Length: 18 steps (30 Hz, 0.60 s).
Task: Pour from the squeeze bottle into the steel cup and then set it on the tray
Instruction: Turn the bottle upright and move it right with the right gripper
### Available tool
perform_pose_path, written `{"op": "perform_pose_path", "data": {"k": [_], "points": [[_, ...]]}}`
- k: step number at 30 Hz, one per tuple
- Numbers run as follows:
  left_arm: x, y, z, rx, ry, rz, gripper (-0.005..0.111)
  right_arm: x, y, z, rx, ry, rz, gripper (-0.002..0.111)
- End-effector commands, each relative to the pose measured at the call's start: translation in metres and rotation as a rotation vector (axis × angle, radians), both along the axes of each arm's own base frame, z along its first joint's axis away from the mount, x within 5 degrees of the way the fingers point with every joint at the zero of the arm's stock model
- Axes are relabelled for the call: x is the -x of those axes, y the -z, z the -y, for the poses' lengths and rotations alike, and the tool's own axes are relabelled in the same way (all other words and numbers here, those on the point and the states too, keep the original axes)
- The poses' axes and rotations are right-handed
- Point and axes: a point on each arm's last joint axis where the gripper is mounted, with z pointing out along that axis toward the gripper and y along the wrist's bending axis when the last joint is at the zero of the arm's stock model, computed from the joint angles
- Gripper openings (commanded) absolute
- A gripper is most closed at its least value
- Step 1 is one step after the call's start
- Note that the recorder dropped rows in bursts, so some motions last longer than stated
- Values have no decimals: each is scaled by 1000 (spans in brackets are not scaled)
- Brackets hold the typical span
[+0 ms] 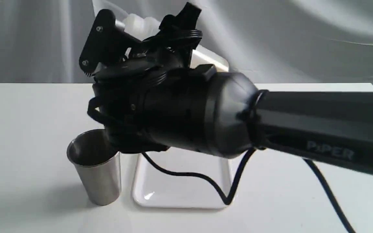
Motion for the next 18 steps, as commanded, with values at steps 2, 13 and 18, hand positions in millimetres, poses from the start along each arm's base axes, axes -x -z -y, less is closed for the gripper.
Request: {"op": "perform_pose_path", "data": {"k": [2,13,18], "points": [[0,1,0,6,5,5,0,5,-25,14,-23,19,66,0],[0,1,0,1,6,5,0,45,-36,60,-127,40,4,0],[0,1,0,1,6,5,0,61,-34,84,-263,102,-7,0]]}}
